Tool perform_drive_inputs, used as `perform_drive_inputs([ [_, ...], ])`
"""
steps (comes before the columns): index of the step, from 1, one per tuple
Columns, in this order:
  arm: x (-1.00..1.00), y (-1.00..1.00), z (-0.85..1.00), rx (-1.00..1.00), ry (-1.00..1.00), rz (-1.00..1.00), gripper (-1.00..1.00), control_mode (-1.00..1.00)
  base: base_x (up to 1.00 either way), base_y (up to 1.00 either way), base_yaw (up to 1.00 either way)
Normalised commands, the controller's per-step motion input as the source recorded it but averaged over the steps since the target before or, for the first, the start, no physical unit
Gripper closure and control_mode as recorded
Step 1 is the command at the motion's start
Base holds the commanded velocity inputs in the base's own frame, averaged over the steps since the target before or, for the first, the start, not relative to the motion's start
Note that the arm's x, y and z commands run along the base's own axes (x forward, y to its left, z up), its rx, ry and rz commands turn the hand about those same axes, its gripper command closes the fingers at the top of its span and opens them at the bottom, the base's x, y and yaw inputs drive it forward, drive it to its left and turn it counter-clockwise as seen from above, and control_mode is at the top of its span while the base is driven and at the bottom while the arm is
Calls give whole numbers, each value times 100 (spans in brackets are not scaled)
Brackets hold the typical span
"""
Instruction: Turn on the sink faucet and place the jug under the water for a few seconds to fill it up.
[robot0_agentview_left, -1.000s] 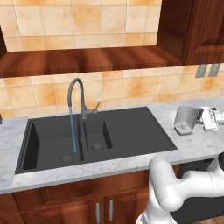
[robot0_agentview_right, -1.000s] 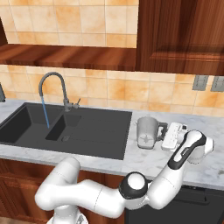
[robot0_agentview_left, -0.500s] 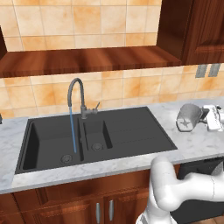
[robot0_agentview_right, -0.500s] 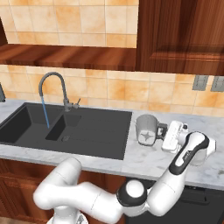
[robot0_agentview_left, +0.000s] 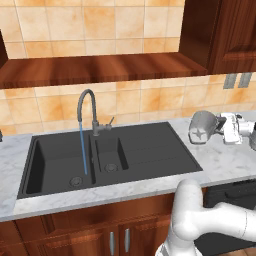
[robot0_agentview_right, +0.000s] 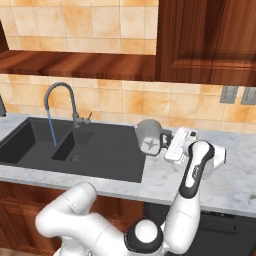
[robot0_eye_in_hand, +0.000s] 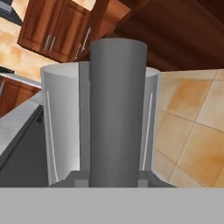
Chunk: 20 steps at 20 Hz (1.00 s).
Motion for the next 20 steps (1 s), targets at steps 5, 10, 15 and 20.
perform_drive_inputs([
  [5, 0, 100, 40, 0, 5, -14, 100, -100, 0, 0, 0],
  [10, -2, 100, 20, -5, 20, -8, 100, -100, 0, 0, 0],
  [15, 0, 100, 19, -7, 30, -3, 100, -100, 0, 0, 0],
  [20, -19, 77, 15, -5, 31, 0, 100, -100, 0, 0, 0],
])
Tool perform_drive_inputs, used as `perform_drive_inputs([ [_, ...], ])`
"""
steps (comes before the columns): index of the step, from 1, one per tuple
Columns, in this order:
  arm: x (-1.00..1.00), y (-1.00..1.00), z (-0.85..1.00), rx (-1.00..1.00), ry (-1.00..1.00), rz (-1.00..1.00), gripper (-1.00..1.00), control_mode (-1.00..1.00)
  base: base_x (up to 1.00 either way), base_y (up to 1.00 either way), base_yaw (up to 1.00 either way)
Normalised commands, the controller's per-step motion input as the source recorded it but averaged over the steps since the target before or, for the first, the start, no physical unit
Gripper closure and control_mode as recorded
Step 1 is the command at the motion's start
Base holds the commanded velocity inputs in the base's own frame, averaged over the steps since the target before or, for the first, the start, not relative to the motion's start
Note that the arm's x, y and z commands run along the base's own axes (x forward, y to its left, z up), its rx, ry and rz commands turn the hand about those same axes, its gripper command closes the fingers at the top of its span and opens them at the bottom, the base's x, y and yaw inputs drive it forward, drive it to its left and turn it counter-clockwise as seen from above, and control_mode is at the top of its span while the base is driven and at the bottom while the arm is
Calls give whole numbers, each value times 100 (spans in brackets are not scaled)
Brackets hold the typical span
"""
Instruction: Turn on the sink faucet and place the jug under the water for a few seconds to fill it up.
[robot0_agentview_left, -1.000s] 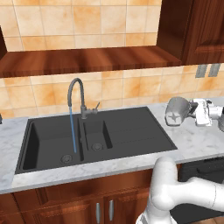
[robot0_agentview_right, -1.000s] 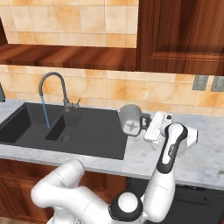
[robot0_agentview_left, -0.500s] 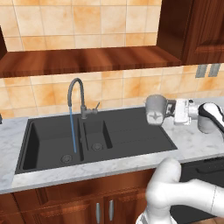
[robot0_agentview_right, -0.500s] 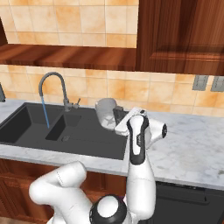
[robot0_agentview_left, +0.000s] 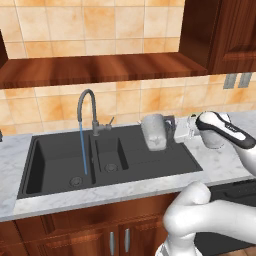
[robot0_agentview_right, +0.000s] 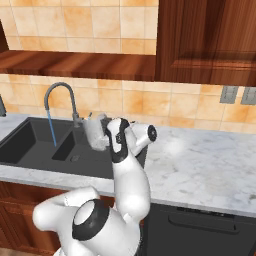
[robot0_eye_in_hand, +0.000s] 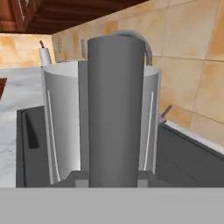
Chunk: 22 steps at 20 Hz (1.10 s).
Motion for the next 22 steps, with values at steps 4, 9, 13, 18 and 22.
perform_drive_inputs([
  [4, -15, 74, -7, -4, 24, 0, 100, -100, 0, 0, 0],
  [9, -13, 55, -14, 0, 1, 0, 100, -100, 0, 0, 0],
  [13, 0, 63, 0, 0, 5, 0, 100, -100, 0, 0, 0],
  [18, 1, 72, 0, 0, 12, 0, 100, -100, 0, 0, 0],
  [22, 10, 72, 0, 0, 12, 0, 100, -100, 0, 0, 0],
])
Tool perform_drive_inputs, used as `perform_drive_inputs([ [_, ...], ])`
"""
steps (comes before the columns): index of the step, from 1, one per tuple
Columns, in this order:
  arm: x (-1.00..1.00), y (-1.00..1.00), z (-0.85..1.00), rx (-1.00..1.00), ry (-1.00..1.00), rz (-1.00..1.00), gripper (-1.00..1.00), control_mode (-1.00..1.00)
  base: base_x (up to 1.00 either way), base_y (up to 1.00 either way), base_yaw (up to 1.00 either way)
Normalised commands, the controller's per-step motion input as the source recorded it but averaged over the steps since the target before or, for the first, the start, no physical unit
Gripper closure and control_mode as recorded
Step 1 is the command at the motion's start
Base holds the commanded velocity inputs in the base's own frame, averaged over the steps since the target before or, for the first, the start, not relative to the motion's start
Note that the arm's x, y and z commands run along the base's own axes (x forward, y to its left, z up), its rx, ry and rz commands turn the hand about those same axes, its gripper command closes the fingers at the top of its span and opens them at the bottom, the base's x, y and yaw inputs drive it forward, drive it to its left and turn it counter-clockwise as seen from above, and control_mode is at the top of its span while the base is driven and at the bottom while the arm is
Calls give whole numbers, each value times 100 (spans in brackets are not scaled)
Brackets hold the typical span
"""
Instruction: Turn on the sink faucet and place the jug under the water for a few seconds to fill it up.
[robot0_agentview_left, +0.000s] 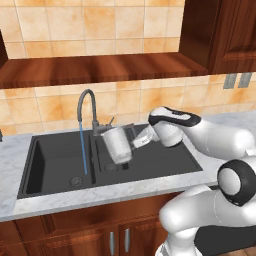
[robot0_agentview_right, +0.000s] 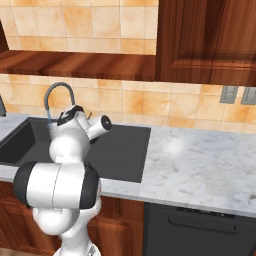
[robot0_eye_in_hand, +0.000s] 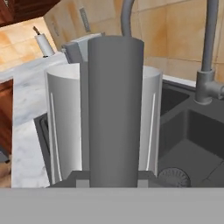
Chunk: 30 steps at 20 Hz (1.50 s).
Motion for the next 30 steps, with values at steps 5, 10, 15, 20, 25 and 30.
perform_drive_inputs([
  [5, 1, 44, 0, 0, 8, 0, 100, -100, 0, 0, 0],
  [10, 0, 33, 0, 0, 4, 0, 100, -100, 0, 0, 0],
  [15, 4, 23, 0, 0, 5, 0, 100, -100, 0, 0, 0],
  [20, 7, 17, 0, 0, 4, 0, 100, -100, 0, 0, 0],
  [25, 12, 15, 0, 0, 3, 0, 100, -100, 0, 0, 0],
  [30, 11, 16, 0, 0, 5, -1, 100, -100, 0, 0, 0],
])
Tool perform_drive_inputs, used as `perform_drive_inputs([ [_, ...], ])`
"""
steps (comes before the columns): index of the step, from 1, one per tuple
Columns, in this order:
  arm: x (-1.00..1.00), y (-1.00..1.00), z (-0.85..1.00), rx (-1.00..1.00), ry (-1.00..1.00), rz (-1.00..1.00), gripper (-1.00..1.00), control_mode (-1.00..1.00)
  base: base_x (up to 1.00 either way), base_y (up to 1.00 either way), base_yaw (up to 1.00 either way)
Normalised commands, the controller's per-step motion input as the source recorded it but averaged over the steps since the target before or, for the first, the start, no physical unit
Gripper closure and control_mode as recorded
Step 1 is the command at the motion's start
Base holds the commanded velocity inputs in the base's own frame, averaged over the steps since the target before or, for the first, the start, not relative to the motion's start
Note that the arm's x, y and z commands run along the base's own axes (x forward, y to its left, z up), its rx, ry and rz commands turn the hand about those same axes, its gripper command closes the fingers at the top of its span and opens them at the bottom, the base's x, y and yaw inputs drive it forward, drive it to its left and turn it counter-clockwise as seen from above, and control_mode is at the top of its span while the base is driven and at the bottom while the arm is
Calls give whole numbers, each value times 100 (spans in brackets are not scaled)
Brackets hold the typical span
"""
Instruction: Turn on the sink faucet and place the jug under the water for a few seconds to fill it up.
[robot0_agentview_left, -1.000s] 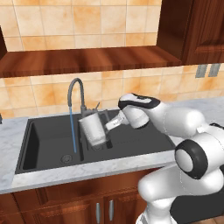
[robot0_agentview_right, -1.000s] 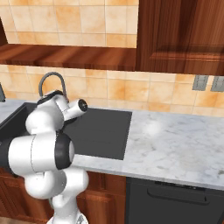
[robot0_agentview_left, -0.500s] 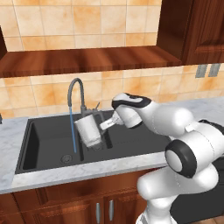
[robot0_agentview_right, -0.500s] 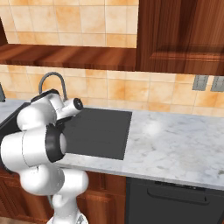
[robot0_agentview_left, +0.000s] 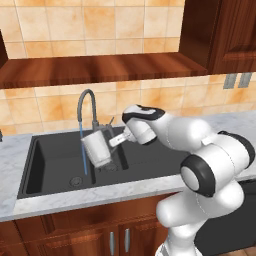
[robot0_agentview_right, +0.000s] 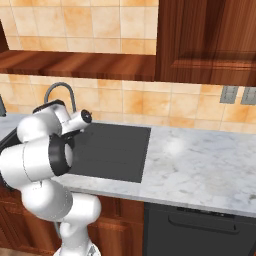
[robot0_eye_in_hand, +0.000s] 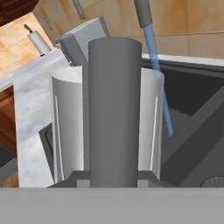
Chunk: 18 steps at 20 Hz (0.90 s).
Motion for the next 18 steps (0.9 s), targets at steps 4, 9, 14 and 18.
perform_drive_inputs([
  [4, 18, 12, 0, 0, 1, 0, 100, -100, 0, 0, 0],
  [9, 22, 7, 0, 0, 0, 0, 100, -100, 0, 0, 0],
  [14, 28, 10, 0, 0, -6, 0, 100, -100, 0, 0, 0],
  [18, 26, 15, 0, 0, -7, 0, 100, -100, 0, 0, 0],
])
